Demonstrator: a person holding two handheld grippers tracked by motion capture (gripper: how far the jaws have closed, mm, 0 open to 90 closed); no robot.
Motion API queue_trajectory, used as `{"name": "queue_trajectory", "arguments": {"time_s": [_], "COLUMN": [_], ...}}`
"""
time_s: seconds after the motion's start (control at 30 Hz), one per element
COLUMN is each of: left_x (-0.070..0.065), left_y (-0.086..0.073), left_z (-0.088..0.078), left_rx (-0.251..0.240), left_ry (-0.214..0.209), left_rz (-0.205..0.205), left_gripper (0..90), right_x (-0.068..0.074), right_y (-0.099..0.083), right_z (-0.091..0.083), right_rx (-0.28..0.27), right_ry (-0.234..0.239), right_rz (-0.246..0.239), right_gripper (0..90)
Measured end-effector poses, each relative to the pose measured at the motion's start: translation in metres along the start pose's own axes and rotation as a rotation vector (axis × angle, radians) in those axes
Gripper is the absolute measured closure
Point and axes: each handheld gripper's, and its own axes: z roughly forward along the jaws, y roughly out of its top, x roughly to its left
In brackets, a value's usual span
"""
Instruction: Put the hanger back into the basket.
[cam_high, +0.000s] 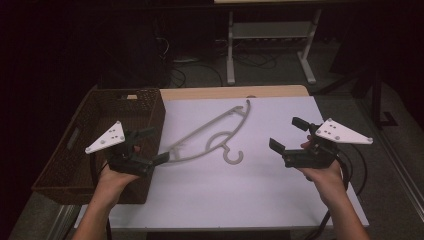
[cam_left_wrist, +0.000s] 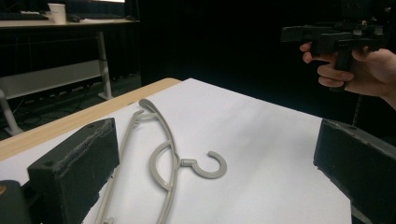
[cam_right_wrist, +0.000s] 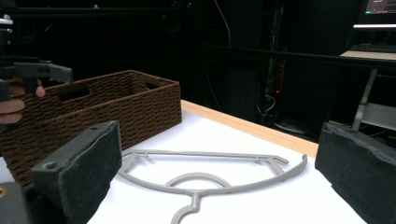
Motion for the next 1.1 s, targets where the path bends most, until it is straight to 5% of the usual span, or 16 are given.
{"name": "queue_trajectory", "arguments": {"time_s": [0.3,1.1], "left_x": [-0.017,-0.025], "left_y": [0.002,-0.022], "left_z": [0.019,0.061], "left_rx": [0.105,0.236], "left_ry": [-0.024,-0.081], "left_rz": [0.038,0.049], "left_gripper": [0.0,0.1], "right_x": [0.006,0.017], "right_y": [-0.014,-0.057], "right_z": [0.011,0.022], "right_rx": [0.077,0.199], "right_ry": [0.029,0.079], "right_rz": [0.001,-0.019], "right_gripper": [0.0,0.0]}}
